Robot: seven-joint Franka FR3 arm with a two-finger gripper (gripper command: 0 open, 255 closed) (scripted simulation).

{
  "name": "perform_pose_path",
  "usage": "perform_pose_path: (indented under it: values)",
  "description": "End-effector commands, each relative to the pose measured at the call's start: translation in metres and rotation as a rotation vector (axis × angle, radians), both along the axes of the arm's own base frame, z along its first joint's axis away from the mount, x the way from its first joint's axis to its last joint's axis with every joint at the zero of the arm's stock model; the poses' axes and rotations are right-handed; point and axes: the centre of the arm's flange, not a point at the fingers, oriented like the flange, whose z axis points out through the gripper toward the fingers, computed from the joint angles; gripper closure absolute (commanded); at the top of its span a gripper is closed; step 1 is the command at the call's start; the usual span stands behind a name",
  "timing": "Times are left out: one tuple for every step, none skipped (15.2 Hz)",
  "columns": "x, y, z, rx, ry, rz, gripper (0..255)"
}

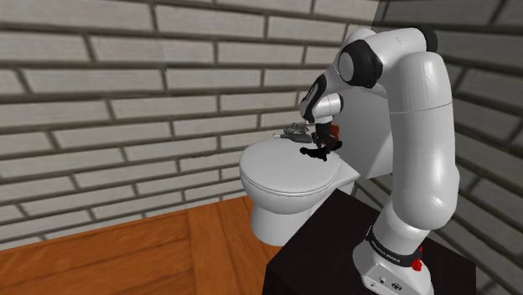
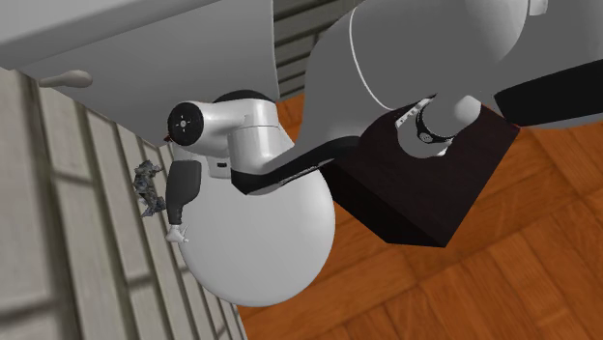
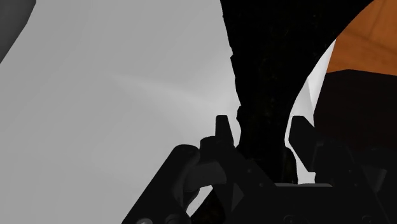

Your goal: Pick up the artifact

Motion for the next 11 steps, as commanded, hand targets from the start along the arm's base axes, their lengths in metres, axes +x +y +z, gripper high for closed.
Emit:
perform_pose_path:
  values:
    - [0.000, 0.000, 0.012, 0.000, 0.000, 0.000, 255]
    - [0.000, 0.000, 0.017, 0.000, 0.000, 0.000, 255]
    - [0.000, 0.000, 0.022, 0.000, 0.000, 0.000, 255]
    - [0.000, 0.000, 0.028, 0.000, 0.000, 0.000, 255]
    - [0.000, 0.000, 0.033, 0.000, 0.000, 0.000, 255]
    - [0.000, 0.000, 0.038, 0.000, 0.000, 0.000, 255]
    - [0.000, 0.000, 0.043, 0.000, 0.000, 0.000, 255]
    - [0.000, 0.000, 0.049, 0.000, 0.000, 0.000, 255]
    - [0.000, 0.000, 0.054, 0.000, 0.000, 0.000, 255]
    - [0.000, 0.000, 0.055, 0.000, 0.000, 0.000, 255]
    - [0.000, 0.000, 0.055, 0.000, 0.000, 0.000, 255]
